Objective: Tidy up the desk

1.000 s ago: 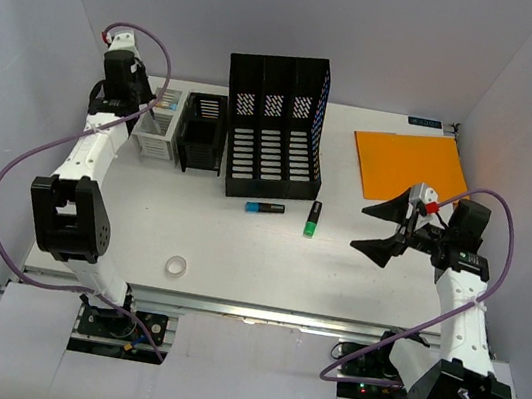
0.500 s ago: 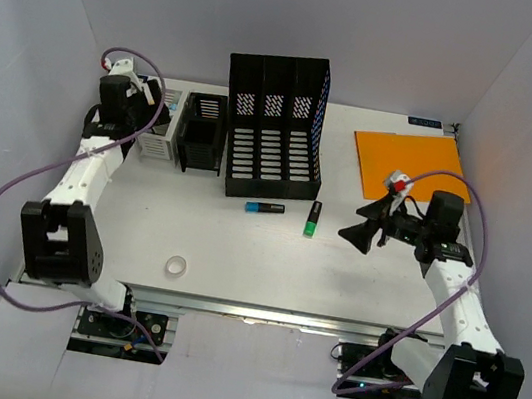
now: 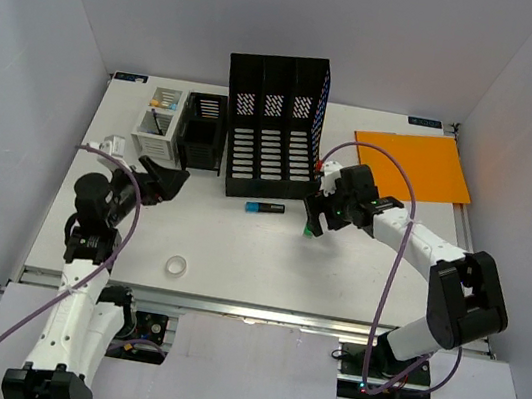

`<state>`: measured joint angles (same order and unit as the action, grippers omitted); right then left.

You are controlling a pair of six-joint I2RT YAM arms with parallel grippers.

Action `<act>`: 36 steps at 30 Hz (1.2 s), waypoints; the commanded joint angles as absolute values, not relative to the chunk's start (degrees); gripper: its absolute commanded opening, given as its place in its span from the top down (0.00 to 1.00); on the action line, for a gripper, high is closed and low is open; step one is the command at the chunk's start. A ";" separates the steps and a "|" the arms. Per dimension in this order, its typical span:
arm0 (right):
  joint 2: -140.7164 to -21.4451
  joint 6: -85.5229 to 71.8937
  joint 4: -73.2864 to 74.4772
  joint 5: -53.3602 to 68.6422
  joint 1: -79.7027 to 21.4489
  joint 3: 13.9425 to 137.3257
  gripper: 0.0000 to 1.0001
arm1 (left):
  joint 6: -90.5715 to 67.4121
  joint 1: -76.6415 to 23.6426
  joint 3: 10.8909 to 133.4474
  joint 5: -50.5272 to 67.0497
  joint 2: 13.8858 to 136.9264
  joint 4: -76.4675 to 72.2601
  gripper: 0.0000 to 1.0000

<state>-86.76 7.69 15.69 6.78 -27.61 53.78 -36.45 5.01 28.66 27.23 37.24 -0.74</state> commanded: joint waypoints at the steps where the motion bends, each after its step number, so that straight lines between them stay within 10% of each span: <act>1: -91.28 0.93 11.41 -4.04 -30.17 57.93 0.10 | -45.89 5.23 21.92 32.52 30.91 -1.80 0.02; 7: -97.79 -1.93 11.75 -5.09 -30.20 61.02 0.15 | -49.65 5.19 19.13 34.42 29.97 -2.60 0.02; 25: -99.30 2.11 11.54 -2.82 -29.51 56.99 0.88 | -61.28 -11.49 12.22 30.61 41.06 -23.00 0.06; 36: -83.14 12.90 20.57 12.58 -28.96 52.74 0.92 | -67.89 -30.09 16.14 16.61 63.47 -44.81 0.15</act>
<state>-88.83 7.35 15.86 2.86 -29.18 52.90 -65.50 -24.22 12.23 24.80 57.06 -33.29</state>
